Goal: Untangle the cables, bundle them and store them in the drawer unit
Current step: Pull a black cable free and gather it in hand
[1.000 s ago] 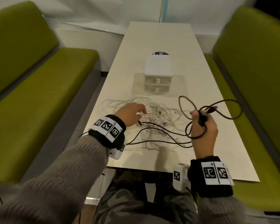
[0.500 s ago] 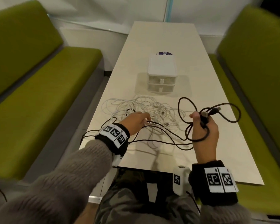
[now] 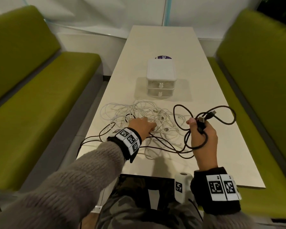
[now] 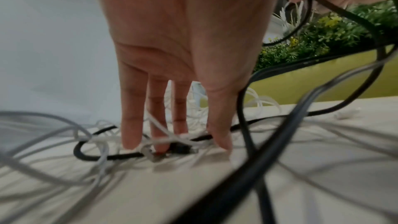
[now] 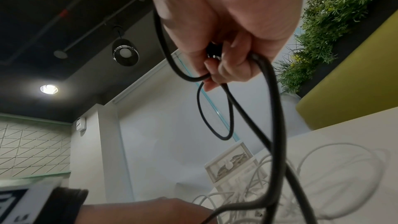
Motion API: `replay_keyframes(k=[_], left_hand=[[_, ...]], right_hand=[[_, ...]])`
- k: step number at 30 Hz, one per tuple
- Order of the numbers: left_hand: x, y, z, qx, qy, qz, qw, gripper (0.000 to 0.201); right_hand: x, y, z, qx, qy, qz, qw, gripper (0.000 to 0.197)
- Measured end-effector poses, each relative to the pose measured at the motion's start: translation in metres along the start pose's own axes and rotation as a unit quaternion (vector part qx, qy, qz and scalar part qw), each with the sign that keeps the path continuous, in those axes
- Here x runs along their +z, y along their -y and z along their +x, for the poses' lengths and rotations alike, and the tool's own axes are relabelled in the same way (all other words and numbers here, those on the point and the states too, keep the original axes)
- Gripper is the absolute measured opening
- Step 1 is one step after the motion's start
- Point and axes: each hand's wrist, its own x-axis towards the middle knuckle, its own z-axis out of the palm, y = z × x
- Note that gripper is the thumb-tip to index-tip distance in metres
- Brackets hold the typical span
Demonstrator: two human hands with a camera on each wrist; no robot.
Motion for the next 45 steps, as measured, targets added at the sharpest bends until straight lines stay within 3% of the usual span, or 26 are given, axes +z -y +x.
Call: replay_keyframes(k=[5, 8, 11, 14, 18, 23, 27, 29, 31, 35, 38, 40, 42, 44, 45], left_hand=[[-0.009, 0.011, -0.001, -0.023, 0.003, -0.114, 0.993, 0.018], [-0.022, 0.023, -0.003, -0.041, -0.001, -0.258, 0.965, 0.018], [-0.041, 0.028, -0.007, -0.012, -0.045, -0.343, 0.938, 0.017], [-0.057, 0.024, -0.01, 0.028, -0.069, -0.398, 0.915, 0.015], [-0.059, 0.014, -0.012, 0.077, -0.078, -0.437, 0.893, 0.008], [-0.053, 0.008, -0.019, 0.079, -0.086, -0.485, 0.867, 0.02], [-0.048, 0.01, -0.023, 0.064, -0.053, -0.488, 0.869, 0.024], [-0.046, 0.009, -0.025, 0.066, -0.032, -0.482, 0.873, 0.024], [-0.044, 0.01, -0.023, 0.071, -0.053, -0.468, 0.879, 0.021], [-0.031, 0.025, -0.021, 0.005, -0.1, -0.455, 0.885, 0.027], [-0.017, 0.032, -0.021, -0.027, -0.11, -0.366, 0.923, 0.039], [-0.014, 0.028, -0.026, -0.043, -0.158, -0.325, 0.931, 0.045], [-0.016, 0.018, -0.037, -0.05, -0.256, -0.285, 0.922, 0.043], [-0.016, 0.002, -0.049, -0.026, -0.362, -0.231, 0.903, 0.037], [-0.015, -0.008, -0.053, 0.003, -0.378, -0.227, 0.898, 0.034]], right_hand=[[-0.002, -0.001, -0.001, 0.002, 0.009, -0.008, 1.0, 0.024], [0.0, -0.004, -0.001, -0.002, 0.02, -0.028, 0.999, 0.025], [0.009, -0.001, -0.001, -0.017, 0.036, -0.038, 0.998, 0.021], [0.026, 0.008, 0.002, -0.049, 0.056, -0.051, 0.996, 0.018], [0.054, 0.018, 0.006, -0.045, 0.097, -0.04, 0.994, 0.028], [0.065, 0.019, 0.007, -0.02, 0.063, -0.042, 0.997, 0.035], [0.059, 0.013, 0.006, 0.01, 0.091, -0.064, 0.994, 0.039], [0.058, 0.012, 0.006, -0.011, 0.1, -0.063, 0.993, 0.036], [0.057, 0.013, 0.009, -0.032, 0.088, -0.051, 0.994, 0.033], [0.052, 0.018, 0.018, 0.021, 0.051, 0.102, 0.993, 0.023], [0.047, 0.018, 0.02, 0.074, 0.058, 0.162, 0.982, 0.025], [0.047, 0.016, 0.018, 0.096, 0.064, 0.178, 0.977, 0.023], [0.047, 0.014, 0.016, 0.114, 0.07, 0.198, 0.971, 0.022], [0.045, 0.013, 0.016, 0.128, 0.074, 0.22, 0.964, 0.024], [0.045, 0.013, 0.016, 0.132, 0.079, 0.228, 0.962, 0.025]])
